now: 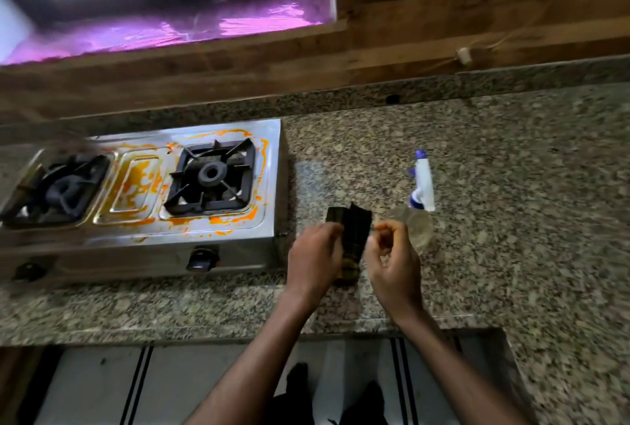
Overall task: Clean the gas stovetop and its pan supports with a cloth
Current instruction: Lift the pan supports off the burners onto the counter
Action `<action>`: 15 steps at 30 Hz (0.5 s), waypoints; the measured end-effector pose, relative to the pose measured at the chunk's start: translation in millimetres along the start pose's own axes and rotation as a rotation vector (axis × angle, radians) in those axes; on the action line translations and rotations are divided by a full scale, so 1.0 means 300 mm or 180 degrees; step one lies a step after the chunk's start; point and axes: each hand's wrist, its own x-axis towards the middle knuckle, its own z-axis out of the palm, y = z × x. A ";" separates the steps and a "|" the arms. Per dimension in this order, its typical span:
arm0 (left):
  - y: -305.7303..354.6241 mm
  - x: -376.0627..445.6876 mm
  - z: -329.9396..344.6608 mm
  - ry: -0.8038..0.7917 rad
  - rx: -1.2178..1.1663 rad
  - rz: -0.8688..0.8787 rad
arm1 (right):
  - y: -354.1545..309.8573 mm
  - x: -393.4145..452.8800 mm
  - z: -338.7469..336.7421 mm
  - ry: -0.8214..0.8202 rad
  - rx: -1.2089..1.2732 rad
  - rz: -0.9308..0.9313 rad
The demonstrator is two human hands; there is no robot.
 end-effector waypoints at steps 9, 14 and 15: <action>-0.442 0.024 -0.426 0.1138 -0.0343 -0.0832 | -0.293 0.166 0.416 -0.0676 -0.0153 -0.0547; -0.739 0.065 -0.543 0.0799 0.0191 -0.1097 | -0.338 0.213 0.653 -0.1161 -0.1090 -0.0367; -0.790 0.082 -0.566 0.0720 0.0193 -0.1035 | -0.354 0.215 0.702 -0.1165 -0.1297 -0.0363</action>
